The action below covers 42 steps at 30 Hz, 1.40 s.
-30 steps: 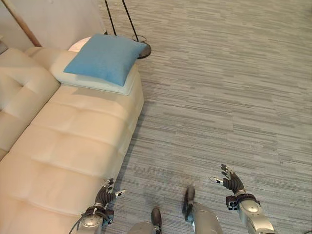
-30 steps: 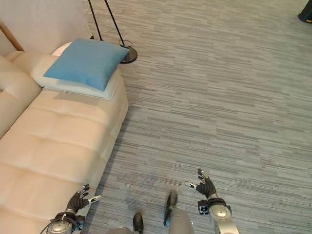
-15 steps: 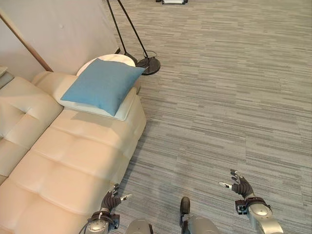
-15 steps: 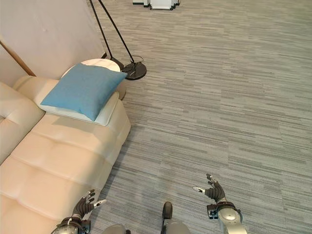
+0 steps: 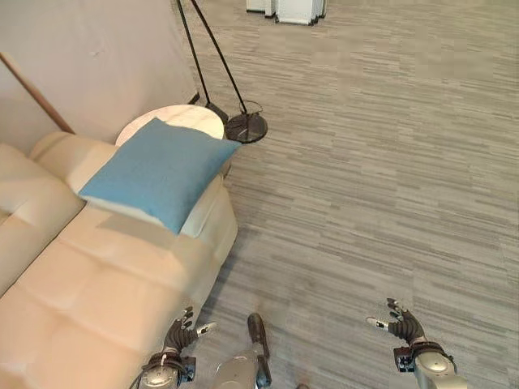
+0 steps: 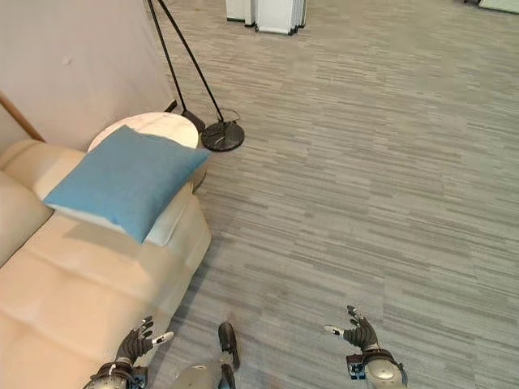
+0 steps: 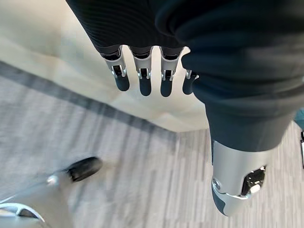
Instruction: Pick up all the scattered cushions and arrange them neatly on the sofa.
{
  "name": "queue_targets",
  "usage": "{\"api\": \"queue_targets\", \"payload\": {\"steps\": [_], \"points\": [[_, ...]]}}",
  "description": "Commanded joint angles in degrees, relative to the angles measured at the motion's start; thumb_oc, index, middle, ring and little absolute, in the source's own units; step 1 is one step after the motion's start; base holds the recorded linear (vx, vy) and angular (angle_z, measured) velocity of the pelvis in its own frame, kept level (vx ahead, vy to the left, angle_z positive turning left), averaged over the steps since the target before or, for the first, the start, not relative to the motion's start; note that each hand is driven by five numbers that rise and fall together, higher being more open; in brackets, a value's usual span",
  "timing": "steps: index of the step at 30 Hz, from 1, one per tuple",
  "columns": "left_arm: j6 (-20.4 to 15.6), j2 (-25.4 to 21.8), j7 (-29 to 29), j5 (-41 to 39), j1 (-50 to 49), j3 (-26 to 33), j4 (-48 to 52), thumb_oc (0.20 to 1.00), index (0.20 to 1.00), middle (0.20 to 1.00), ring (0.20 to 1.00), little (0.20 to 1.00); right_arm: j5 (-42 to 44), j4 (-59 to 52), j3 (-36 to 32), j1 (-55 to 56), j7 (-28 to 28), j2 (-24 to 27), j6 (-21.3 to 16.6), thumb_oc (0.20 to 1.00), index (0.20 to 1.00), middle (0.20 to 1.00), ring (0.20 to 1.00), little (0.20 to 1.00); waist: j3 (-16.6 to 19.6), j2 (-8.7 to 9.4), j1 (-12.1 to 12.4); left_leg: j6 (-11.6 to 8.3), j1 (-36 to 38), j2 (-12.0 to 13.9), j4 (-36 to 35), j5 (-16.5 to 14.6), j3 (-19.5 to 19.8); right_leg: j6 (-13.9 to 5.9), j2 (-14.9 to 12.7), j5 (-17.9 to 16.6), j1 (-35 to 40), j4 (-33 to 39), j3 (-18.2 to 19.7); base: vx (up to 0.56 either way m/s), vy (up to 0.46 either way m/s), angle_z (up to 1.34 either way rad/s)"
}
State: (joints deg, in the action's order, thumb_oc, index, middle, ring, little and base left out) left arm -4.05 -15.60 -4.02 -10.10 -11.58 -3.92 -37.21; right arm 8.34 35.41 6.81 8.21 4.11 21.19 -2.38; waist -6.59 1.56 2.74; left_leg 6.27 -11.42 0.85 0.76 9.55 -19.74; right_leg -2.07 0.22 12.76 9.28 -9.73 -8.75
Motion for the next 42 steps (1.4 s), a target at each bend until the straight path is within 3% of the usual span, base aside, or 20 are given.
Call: {"api": "queue_targets", "payload": {"steps": [1,2,3,5,6,8,10,11,12,13,14,18,20,22,23,25,26,31,34,42], "points": [[-1.5,-3.7,-0.6,-0.9,1.0,0.9,2.9,1.0,1.0,1.0,1.0,1.0,-1.2,-4.7,-1.5,-0.7,-1.1,0.0,-2.1,1.0,1.0,1.0,1.0,1.0,-0.6,3.44,2.0,-4.59,-3.4,-1.6,4.1,-4.7,2.0,-9.57,-4.8,-19.3,-2.7,-15.1,4.3,0.27,0.116,0.16],[-1.6,-4.0,-0.9,-1.1,1.1,1.0,3.2,1.0,1.0,1.0,1.0,1.0,-1.3,-4.7,-0.8,-1.3,-1.0,-0.2,-2.2,1.0,1.0,1.0,1.0,1.0,-1.1,3.32,1.9,-3.51,-2.5,-2.1,4.9,-6.2,2.9,-10.06,-5.4,-23.1,-5.2,-19.9,4.7,0.41,0.146,0.3],[-1.4,-4.3,-1.2,-1.8,1.5,1.2,2.7,1.0,1.0,1.0,1.0,1.0,-1.3,-5.3,-0.4,-1.9,-0.9,-1.1,-2.4,1.0,1.0,1.0,1.0,1.0,-2.1,1.86,1.5,-2.49,1.8,-1.6,4.1,-8.5,4.5,-8.4,-7.0,-21.9,-11.2,-26.6,3.5,0.41,0.144,0.36],[-1.6,-4.2,-1.4,-1.9,1.6,1.3,2.5,1.0,1.0,1.0,1.0,1.0,-1.3,-5.0,-0.2,-2.3,-0.9,-1.1,-2.4,1.0,1.0,1.0,1.0,1.0,-2.5,1.33,1.2,-2.2,3.7,-1.8,3.6,-9.5,5.3,-7.63,-8.2,-20.1,-13.6,-26.8,2.2,0.46,0.096,0.22],[-1.9,-3.8,-1.3,-2.2,1.2,1.4,2.3,1.0,1.0,1.0,1.0,1.0,-1.1,-5.7,0.0,-2.3,-1.1,-1.1,-2.4,1.0,1.0,1.0,1.0,1.0,-3.1,0.08,0.2,-2.37,7.6,-2.2,2.9,-11.1,7.6,-5.44,-8.4,-15.0,-17.6,-22.5,0.3,0.5,0.062,0.27],[-2.0,-3.6,-1.1,-2.3,0.8,1.4,2.3,1.0,1.0,1.0,1.0,1.0,-0.9,-5.7,0.1,-2.3,-1.2,-0.7,-2.1,1.0,1.0,1.0,1.0,1.0,-3.7,-0.53,-1.0,-2.8,10.7,-2.8,2.6,-12.7,10.0,-4.99,-7.7,-12.8,-20.3,-16.0,0.2,0.51,-0.012,0.41],[-2.0,-3.5,-1.2,-2.5,0.9,1.5,1.9,1.0,1.0,1.0,1.0,1.0,-0.8,-5.3,0.1,-2.5,-1.1,-0.3,-2.0,1.0,1.0,1.0,1.0,1.0,-4.2,-0.42,-1.5,-3.32,12.2,-3.3,2.3,-13.6,11.1,-5.22,-7.4,-13.1,-21.5,-10.0,0.5,0.5,-0.098,0.7],[-2.1,-3.2,-1.4,-2.3,1.3,1.5,1.3,1.0,1.0,1.0,1.0,1.0,-1.0,-4.7,0.0,-2.3,-1.1,0.1,-1.8,1.0,1.0,1.0,1.0,1.0,-4.8,-0.07,-2.9,-4.11,15.1,-4.1,1.9,-15.3,14.1,-6.28,-4.9,-14.5,-22.9,-0.5,4.1,0.64,-0.186,0.67],[-2.4,-3.1,-1.4,-2.2,1.6,1.8,1.1,1.0,1.0,1.0,1.0,1.0,-1.3,-4.3,-0.1,-2.0,-1.1,0.3,-1.6,1.0,1.0,1.0,1.0,1.0,-5.0,0.13,-3.5,-4.53,16.3,-4.3,1.9,-16.2,15.7,-7.17,-4.2,-15.8,-23.5,2.8,6.5,0.46,-0.148,0.65],[-2.4,-3.1,-1.4,-2.2,1.6,1.8,1.1,1.0,1.0,1.0,1.0,1.0,-1.2,-4.3,-0.1,-2.0,-1.1,0.3,-1.6,1.0,1.0,1.0,1.0,1.0,-5.0,0.2,-3.6,-4.52,16.2,-4.3,1.8,-16.1,15.8,-7.17,-4.2,-16.0,-23.5,3.0,6.5,0.45,-0.199,0.82],[-2.5,-3.2,-1.5,-1.3,1.8,1.9,0.8,1.0,1.0,1.0,1.0,1.0,-2.0,-4.1,-0.5,-1.1,-1.3,0.8,-1.3,1.0,1.0,1.0,1.0,1.0,-5.3,0.46,-4.5,-5.33,18.3,-4.6,2.0,-17.4,19.4,-8.11,-3.5,-18.0,-25.3,5.3,9.7,0.41,-0.219,1.01],[-2.7,-2.9,-1.2,-1.2,2.5,1.1,-0.6,1.0,1.0,1.0,1.0,1.0,-1.2,-2.3,-1.1,-0.5,-1.7,0.9,-1.7,1.0,1.0,1.0,1.0,1.0,-5.0,1.01,-4.7,-7.45,17.9,-4.5,5.3,-17.3,22.7,-7.09,-5.1,-19.1,-22.7,5.3,9.3,0.33,-0.271,1.88],[-2.9,-2.4,-1.3,-2.7,2.9,0.9,-1.8,1.0,1.0,1.0,1.0,1.0,0.4,-1.7,-1.6,-1.2,-1.3,1.6,-2.2,1.0,1.0,1.0,1.0,1.0,-4.6,0.74,-5.3,-10.15,14.1,-1.1,11.7,-14.4,20.3,-5.83,-6.6,-17.9,-20.7,5.2,4.5,0.25,-0.345,1.41],[-2.9,-2.3,-1.2,-3.5,3.0,0.9,-2.6,1.0,1.0,1.0,1.0,1.0,0.9,-1.2,-1.9,-1.4,-1.1,2.1,-2.2,1.0,1.0,1.0,1.0,1.0,-4.3,0.5,-5.5,-10.24,11.9,2.2,13.3,-13.3,14.5,-5.05,-7.5,-15.9,-18.3,5.8,1.4,0.17,-0.266,1.4],[-2.7,-2.1,-1.4,-3.4,3.9,0.6,-4.7,1.0,1.0,1.0,1.0,1.0,1.2,-0.3,-2.0,-2.1,-0.8,2.8,-2.0,1.0,1.0,1.0,1.0,1.0,-4.4,0.3,-5.5,-9.54,9.4,3.9,13.2,-13.1,8.6,-4.29,-8.3,-14.2,-16.4,5.8,-1.9,0.15,-0.226,1.22],[-2.6,-2.2,-1.6,-2.8,4.3,0.4,-5.8,1.0,1.0,1.0,1.0,1.0,1.5,-0.7,-2.3,-2.3,-0.5,3.1,-2.2,1.0,1.0,1.0,1.0,1.0,-4.3,-0.25,-5.7,-9.95,8.1,4.1,12.4,-13.9,4.6,-4.6,-8.3,-12.7,-15.0,5.6,-3.9,0.22,-0.18,1.28],[-2.7,-2.2,-1.0,-2.6,3.9,0.9,-5.3,1.0,1.0,1.0,1.0,1.0,1.5,-1.1,-2.6,-2.0,-0.8,3.1,-2.0,1.0,1.0,1.0,1.0,1.0,-3.9,-0.98,-6.2,-10.32,8.6,4.6,13.5,-14.8,-1.3,-4.18,-8.3,-11.2,-13.8,5.1,-7.0,0.18,-0.12,1.1],[-2.4,-2.1,-0.5,-1.5,3.8,0.4,-5.4,1.0,1.0,1.0,1.0,1.0,1.2,-2.3,-3.1,-1.1,-1.1,2.3,-1.9,1.0,1.0,1.0,1.0,1.0,-3.2,-1.63,-6.8,-9.29,9.9,2.0,8.0,-15.8,-3.2,-4.79,-8.2,-10.9,-12.9,4.7,-9.2,0.1,0.003,0.37],[-2.5,-2.6,-1.1,-1.9,3.2,0.9,-4.7,1.0,1.0,1.0,1.0,1.0,0.3,-3.8,-2.2,-1.1,-0.8,2.6,-1.9,1.0,1.0,1.0,1.0,1.0,-3.7,-0.56,-5.2,-8.29,9.2,0.6,7.3,-15.3,2.1,-3.95,-8.1,-10.8,-12.8,3.2,-9.2,0.07,0.068,0.14],[-2.6,-4.9,-2.3,-2.4,2.5,3.5,-2.9,1.0,1.0,1.0,1.0,1.0,-0.4,-8.3,-2.2,-2.4,-0.7,3.0,-2.0,1.0,1.0,1.0,1.0,1.0,-3.7,0.9,-3.2,-5.75,11.8,-1.3,4.5,-16.1,5.1,-5.27,-9.5,-11.0,-14.4,-4.5,-6.6,0.08,0.116,-0.03]]}}
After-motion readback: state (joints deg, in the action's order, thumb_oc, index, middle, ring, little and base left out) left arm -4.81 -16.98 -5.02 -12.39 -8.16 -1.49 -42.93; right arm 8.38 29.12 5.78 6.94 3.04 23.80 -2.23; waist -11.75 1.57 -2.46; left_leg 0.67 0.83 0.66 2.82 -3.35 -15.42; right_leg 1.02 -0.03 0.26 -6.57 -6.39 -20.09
